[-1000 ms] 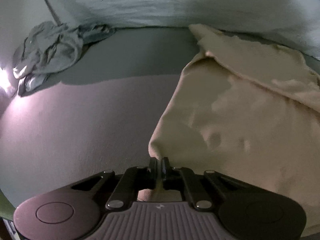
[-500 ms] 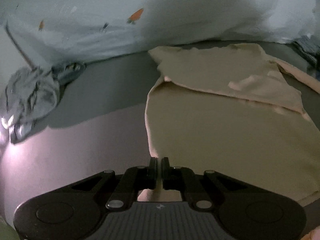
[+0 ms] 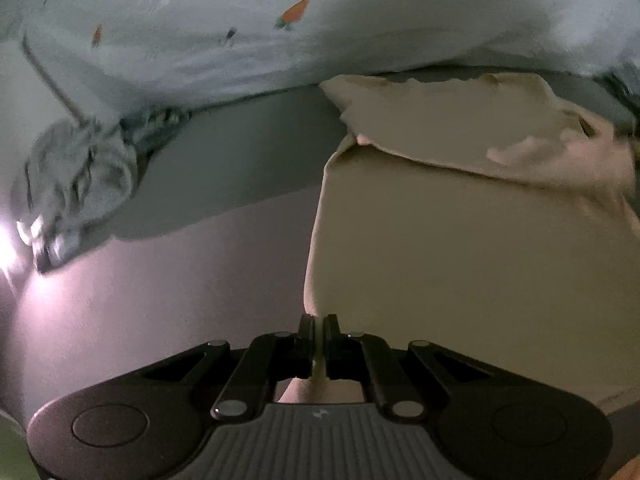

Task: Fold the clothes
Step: 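Fold the shirt side over with the left gripper while the right gripper smooths it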

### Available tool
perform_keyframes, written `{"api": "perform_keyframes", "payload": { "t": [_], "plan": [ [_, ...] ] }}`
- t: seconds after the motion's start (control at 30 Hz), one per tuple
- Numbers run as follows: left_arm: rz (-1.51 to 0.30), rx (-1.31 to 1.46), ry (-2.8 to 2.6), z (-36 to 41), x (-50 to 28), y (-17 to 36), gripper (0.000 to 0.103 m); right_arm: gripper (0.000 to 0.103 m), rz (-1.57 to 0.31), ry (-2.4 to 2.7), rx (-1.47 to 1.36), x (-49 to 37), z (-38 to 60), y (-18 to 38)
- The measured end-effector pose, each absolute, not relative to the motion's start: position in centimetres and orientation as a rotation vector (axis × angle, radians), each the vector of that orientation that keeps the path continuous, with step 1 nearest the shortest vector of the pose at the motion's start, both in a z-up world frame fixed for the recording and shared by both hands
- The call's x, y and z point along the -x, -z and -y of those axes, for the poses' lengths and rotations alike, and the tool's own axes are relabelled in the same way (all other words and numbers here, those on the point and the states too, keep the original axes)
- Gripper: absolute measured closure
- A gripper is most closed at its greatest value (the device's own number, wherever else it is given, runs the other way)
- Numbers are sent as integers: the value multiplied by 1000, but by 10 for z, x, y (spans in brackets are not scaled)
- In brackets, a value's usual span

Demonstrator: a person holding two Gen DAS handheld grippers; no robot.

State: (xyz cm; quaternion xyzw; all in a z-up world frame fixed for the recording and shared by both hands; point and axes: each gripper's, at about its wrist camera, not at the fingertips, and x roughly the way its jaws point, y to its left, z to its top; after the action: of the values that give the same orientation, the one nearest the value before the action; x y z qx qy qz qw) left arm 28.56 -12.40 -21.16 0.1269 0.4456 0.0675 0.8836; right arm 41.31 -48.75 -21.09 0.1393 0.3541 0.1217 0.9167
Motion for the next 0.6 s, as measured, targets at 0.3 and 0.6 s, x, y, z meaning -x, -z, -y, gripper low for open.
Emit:
{"api": "perform_keyframes", "payload": {
  "t": [0.3, 0.6],
  "plan": [
    [-856, -750, 234, 213, -267, 215, 93, 100, -589, 119, -105, -444, 575, 150],
    [-985, -513, 361, 197, -270, 227, 39, 43, -779, 53, -247, -383, 537, 200]
  ]
}}
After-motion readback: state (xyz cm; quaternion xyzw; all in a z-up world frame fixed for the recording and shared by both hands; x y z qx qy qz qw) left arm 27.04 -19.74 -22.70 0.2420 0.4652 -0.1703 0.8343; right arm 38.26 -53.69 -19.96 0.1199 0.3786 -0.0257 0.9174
